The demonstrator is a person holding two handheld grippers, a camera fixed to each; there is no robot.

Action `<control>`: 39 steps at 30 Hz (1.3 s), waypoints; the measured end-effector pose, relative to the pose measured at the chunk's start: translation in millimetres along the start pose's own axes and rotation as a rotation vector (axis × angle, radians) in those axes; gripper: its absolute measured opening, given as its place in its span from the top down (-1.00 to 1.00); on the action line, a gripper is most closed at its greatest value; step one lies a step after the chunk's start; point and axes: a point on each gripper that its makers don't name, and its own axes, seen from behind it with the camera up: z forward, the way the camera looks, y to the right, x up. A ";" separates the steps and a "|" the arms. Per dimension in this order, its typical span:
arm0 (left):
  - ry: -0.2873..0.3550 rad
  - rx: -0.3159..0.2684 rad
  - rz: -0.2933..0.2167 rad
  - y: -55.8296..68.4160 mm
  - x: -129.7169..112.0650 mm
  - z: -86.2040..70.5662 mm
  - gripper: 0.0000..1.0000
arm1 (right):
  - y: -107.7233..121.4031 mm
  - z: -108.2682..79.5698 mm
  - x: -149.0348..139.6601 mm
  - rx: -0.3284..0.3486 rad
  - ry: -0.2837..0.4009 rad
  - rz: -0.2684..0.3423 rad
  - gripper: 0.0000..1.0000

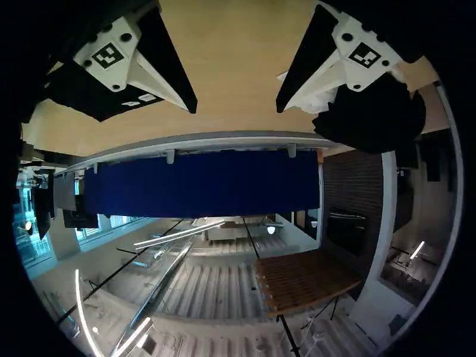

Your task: Fold towel

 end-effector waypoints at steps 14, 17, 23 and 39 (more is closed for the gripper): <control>-0.022 -0.001 -0.003 0.8 123.3 -18.3 -0.98 | 4.7 -14.8 128.8 -0.007 0.020 0.018 -0.99; -0.026 -0.005 -0.006 1.3 141.2 -20.9 -0.98 | 8.5 -16.9 146.9 -0.014 0.021 0.021 -0.99; -0.055 -0.019 0.000 2.2 158.9 -20.7 -0.98 | 8.3 -17.8 163.9 -0.009 -0.002 0.016 -0.99; -0.247 -0.331 0.098 66.3 150.8 -31.7 -0.97 | -52.8 -30.6 153.4 0.310 -0.249 -0.031 -1.00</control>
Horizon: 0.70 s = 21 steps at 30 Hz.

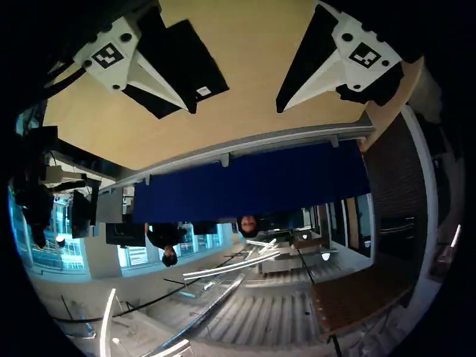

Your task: Fold towel

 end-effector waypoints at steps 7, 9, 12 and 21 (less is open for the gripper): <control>-0.065 -0.095 0.001 18.4 -10.5 3.3 -0.98 | -16.5 3.2 -16.4 0.087 -0.114 -0.066 -1.00; -0.075 -0.106 0.006 21.0 -12.7 4.6 -0.97 | -18.5 4.5 -21.9 0.100 -0.139 -0.079 -1.00; -0.089 -0.116 0.023 24.3 -18.1 7.3 -0.98 | -21.7 6.1 -32.6 0.120 -0.177 -0.089 -1.00; -0.162 -0.159 0.052 37.5 -52.8 15.0 -0.98 | -30.1 8.9 -70.9 0.174 -0.277 -0.102 -1.00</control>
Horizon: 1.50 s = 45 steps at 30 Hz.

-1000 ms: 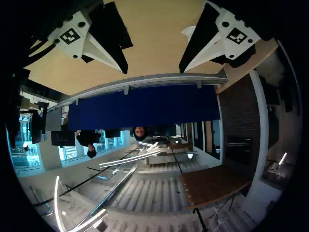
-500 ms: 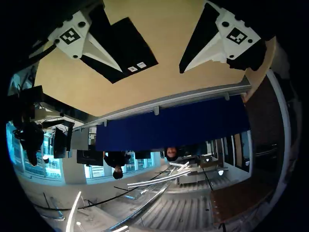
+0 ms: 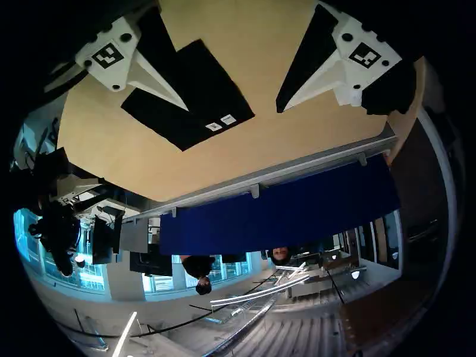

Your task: Fold towel

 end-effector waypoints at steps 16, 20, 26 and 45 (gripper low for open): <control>-0.123 -0.071 0.052 30.6 -72.0 30.2 -0.98 | -21.0 30.3 -71.1 0.084 -0.114 -0.081 -1.00; -0.154 -0.090 0.051 38.2 -91.5 37.6 -0.98 | -22.6 39.8 -89.9 0.092 -0.139 -0.080 -1.00; -0.202 -0.115 0.057 48.4 -121.5 48.8 -0.98 | -23.5 52.4 -116.8 0.099 -0.173 -0.069 -1.00; -0.357 -0.193 0.069 70.7 -198.5 72.1 -0.98 | -28.6 73.8 -193.3 0.114 -0.286 -0.083 -1.00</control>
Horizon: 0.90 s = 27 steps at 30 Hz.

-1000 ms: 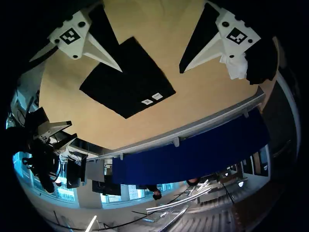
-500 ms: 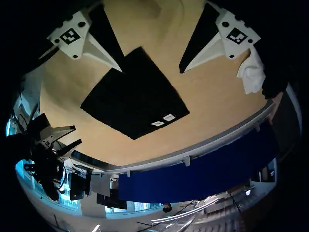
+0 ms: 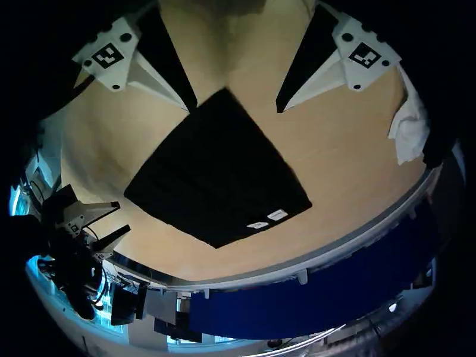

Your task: Fold towel

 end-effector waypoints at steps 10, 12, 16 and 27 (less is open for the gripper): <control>-0.055 -0.024 0.000 10.4 -15.7 18.8 -0.98 | -2.1 9.3 -19.7 0.004 -0.035 -0.014 -0.97; -0.060 -0.028 -0.002 11.9 -16.7 21.7 -0.98 | -2.0 11.4 -23.8 0.002 -0.046 -0.017 -0.95; -0.069 -0.040 -0.008 15.9 -17.7 26.5 -0.95 | -1.4 15.9 -32.8 -0.004 -0.072 -0.006 -0.77; -0.099 -0.028 -0.014 17.2 -22.2 30.4 -0.55 | -8.6 19.3 -41.4 0.011 -0.085 0.016 -0.39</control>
